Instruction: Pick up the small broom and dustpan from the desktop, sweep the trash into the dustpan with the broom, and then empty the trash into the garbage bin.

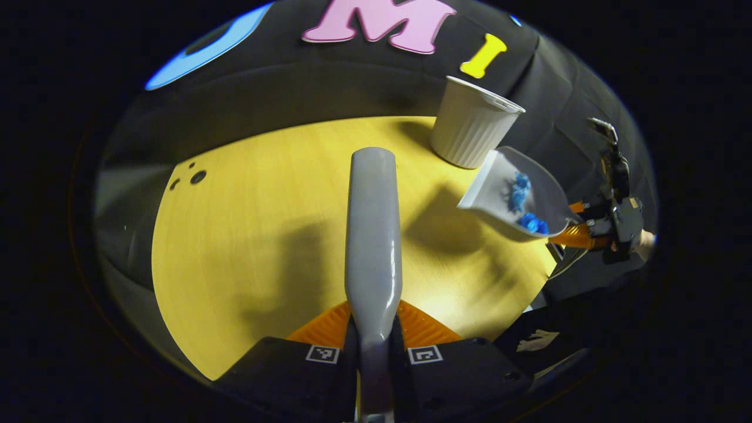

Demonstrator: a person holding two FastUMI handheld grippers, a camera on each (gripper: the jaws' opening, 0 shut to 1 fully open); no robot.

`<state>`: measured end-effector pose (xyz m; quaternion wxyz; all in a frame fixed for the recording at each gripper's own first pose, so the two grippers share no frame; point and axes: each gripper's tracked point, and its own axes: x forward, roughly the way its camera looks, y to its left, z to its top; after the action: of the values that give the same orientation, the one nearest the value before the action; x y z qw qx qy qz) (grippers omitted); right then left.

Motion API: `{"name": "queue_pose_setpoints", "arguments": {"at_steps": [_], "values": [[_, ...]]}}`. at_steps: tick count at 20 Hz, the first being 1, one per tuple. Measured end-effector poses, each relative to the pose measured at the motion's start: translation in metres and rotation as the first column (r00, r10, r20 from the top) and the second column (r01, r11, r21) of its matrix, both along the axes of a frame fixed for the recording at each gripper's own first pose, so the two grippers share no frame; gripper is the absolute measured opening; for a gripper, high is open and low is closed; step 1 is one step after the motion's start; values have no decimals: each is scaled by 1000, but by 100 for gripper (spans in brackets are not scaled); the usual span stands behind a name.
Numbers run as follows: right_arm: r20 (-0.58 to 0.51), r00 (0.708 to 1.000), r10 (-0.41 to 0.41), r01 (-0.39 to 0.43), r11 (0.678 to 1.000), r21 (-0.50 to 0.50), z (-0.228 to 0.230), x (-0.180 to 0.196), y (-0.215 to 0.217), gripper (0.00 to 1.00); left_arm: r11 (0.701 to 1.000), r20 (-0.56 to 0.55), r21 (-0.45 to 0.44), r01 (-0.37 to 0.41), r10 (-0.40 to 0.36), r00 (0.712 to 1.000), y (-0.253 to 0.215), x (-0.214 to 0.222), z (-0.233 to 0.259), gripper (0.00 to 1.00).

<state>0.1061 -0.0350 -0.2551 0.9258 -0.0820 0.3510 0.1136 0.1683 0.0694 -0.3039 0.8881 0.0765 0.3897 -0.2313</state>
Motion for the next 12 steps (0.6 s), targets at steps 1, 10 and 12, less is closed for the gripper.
{"name": "queue_pose_setpoints", "arguments": {"at_steps": [1, 10, 12], "values": [[12, 1000, 0, 0, 1000, 15, -3, 0, -1, 39, 1000, -12, 1, -19, 19, 1000, 12, -3, -22, 28], [29, 999, -26, 20, 985, 169, -19, 3, 0, 38, 998, -38, -9, -62, 61, 997, 37, -35, -75, 28], [53, 998, -39, 32, 992, 126, -11, 3, -6, 39, 998, -41, -14, -62, 61, 997, 46, -34, -58, 28]]}}
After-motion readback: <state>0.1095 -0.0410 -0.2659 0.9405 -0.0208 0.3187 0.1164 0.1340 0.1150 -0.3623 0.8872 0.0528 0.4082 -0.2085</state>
